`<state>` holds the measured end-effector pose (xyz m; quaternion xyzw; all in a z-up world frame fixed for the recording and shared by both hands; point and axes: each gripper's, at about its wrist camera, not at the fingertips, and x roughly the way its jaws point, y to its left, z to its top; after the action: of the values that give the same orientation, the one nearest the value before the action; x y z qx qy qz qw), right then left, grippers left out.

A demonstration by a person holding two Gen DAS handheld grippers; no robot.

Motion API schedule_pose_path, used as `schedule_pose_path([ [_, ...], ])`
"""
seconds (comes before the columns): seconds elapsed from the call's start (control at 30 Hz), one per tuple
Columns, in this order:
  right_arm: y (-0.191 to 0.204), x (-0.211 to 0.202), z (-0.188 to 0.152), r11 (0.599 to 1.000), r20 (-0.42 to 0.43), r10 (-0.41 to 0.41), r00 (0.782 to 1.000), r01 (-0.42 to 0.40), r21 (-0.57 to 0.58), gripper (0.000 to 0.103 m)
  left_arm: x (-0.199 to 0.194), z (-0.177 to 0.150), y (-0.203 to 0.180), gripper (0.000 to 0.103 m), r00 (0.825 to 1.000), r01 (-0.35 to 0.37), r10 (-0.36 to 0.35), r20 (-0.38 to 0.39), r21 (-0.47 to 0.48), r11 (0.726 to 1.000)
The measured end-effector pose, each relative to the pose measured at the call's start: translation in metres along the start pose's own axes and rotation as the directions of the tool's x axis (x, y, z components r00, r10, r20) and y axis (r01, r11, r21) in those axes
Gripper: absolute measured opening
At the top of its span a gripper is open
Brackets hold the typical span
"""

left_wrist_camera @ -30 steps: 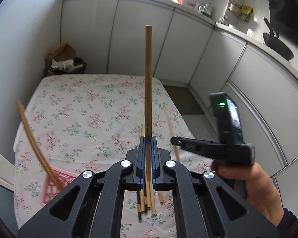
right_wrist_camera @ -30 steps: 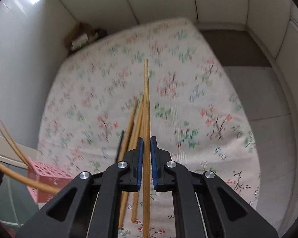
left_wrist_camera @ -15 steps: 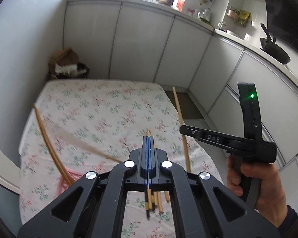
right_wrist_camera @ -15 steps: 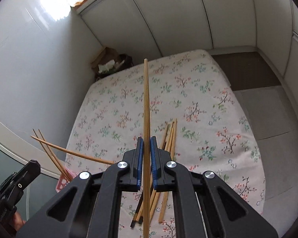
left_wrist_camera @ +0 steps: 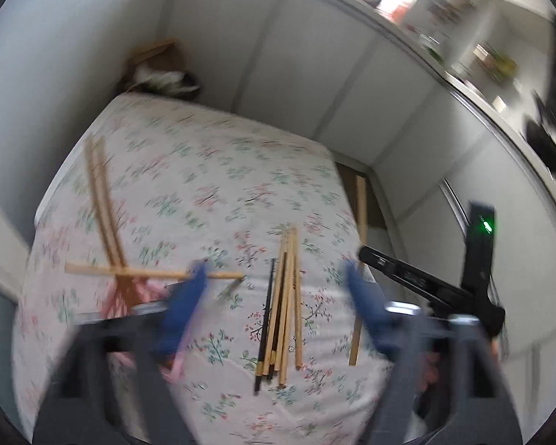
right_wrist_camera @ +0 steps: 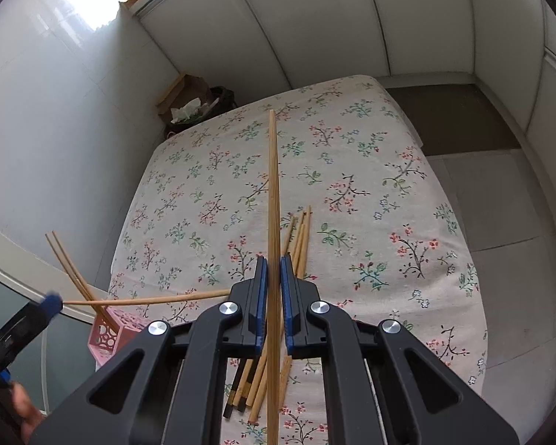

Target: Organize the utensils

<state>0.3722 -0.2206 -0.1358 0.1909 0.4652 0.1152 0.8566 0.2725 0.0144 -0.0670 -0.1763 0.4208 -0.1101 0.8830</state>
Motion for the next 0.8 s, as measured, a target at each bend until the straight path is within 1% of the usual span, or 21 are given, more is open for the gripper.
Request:
schedule_pose_path([
  [0.03,-0.003,-0.002,0.002,1.0,0.006,0.012,1.0,-0.012,0.015,0.008,0.003,-0.003,-0.001,0.086,1.0,-0.023,0.023,0.003,-0.036,0.999],
  [0.07,-0.005,-0.004,0.004,0.999,0.014,0.021,1.0,-0.021,0.027,0.008,0.012,-0.012,-0.006,0.087,0.997,-0.082,0.082,-0.006,-0.086,0.993],
  [0.1,-0.007,-0.006,0.005,0.999,0.021,0.024,0.999,-0.025,0.034,0.008,0.022,-0.019,-0.011,0.088,0.991,-0.133,0.131,-0.025,-0.12,0.984],
  [0.13,-0.008,-0.006,0.006,0.999,0.025,0.025,0.999,-0.026,0.039,0.008,0.03,-0.024,-0.014,0.089,0.986,-0.167,0.163,-0.041,-0.143,0.975],
  [0.17,-0.011,-0.008,0.006,0.999,0.029,0.026,0.999,-0.028,0.046,0.008,0.044,-0.03,-0.018,0.089,0.973,-0.228,0.221,-0.061,-0.177,0.957],
  [0.2,-0.014,-0.009,0.006,0.998,0.031,0.028,0.999,-0.03,0.054,0.008,0.054,-0.035,-0.02,0.089,0.96,-0.281,0.274,-0.062,-0.204,0.938],
  [0.23,-0.018,-0.011,0.007,0.997,0.034,0.028,0.999,-0.03,0.067,0.008,0.065,-0.038,-0.021,0.089,0.942,-0.334,0.332,-0.05,-0.224,0.915],
  [0.27,-0.023,-0.012,0.008,0.996,0.038,0.026,0.999,-0.029,0.08,0.008,0.077,-0.039,-0.024,0.089,0.92,-0.387,0.389,-0.039,-0.238,0.891],
  [0.3,-0.027,-0.014,0.008,0.995,0.042,0.025,0.999,-0.028,0.092,0.008,0.088,-0.041,-0.024,0.089,0.902,-0.426,0.431,-0.037,-0.249,0.87],
  [0.37,-0.038,-0.018,0.009,0.993,0.046,0.019,0.999,-0.024,0.115,0.008,0.104,-0.043,-0.028,0.089,0.86,-0.494,0.511,-0.008,-0.266,0.827],
  [0.43,-0.045,-0.02,0.01,0.993,0.047,0.015,0.999,-0.021,0.12,0.008,0.113,-0.041,-0.031,0.089,0.832,-0.531,0.555,0.017,-0.267,0.804],
  [0.47,-0.047,-0.02,0.01,0.993,0.047,0.013,0.999,-0.018,0.12,0.008,0.117,-0.039,-0.033,0.089,0.815,-0.544,0.577,0.043,-0.282,0.79],
  [0.53,-0.051,-0.021,0.011,0.992,0.044,0.012,0.999,-0.018,0.121,0.008,0.123,-0.035,-0.032,0.089,0.797,-0.557,0.601,0.064,-0.307,0.772],
  [0.57,-0.052,-0.022,0.011,0.992,0.045,0.017,0.999,-0.022,0.124,0.008,0.129,-0.036,-0.031,0.089,0.794,-0.56,0.606,0.053,-0.327,0.761],
  [0.67,-0.055,-0.024,0.013,0.991,0.05,0.032,0.998,-0.038,0.131,0.008,0.139,-0.045,-0.023,0.087,0.793,-0.552,0.609,0.012,-0.408,0.727],
  [0.73,-0.056,-0.026,0.014,0.99,0.052,0.04,0.998,-0.047,0.133,0.008,0.142,-0.045,-0.02,0.087,0.794,-0.532,0.608,0.017,-0.465,0.707],
  [0.8,-0.056,-0.027,0.013,0.989,0.056,0.049,0.997,-0.056,0.14,0.008,0.145,-0.041,-0.018,0.087,0.783,-0.524,0.621,0.028,-0.507,0.684],
])
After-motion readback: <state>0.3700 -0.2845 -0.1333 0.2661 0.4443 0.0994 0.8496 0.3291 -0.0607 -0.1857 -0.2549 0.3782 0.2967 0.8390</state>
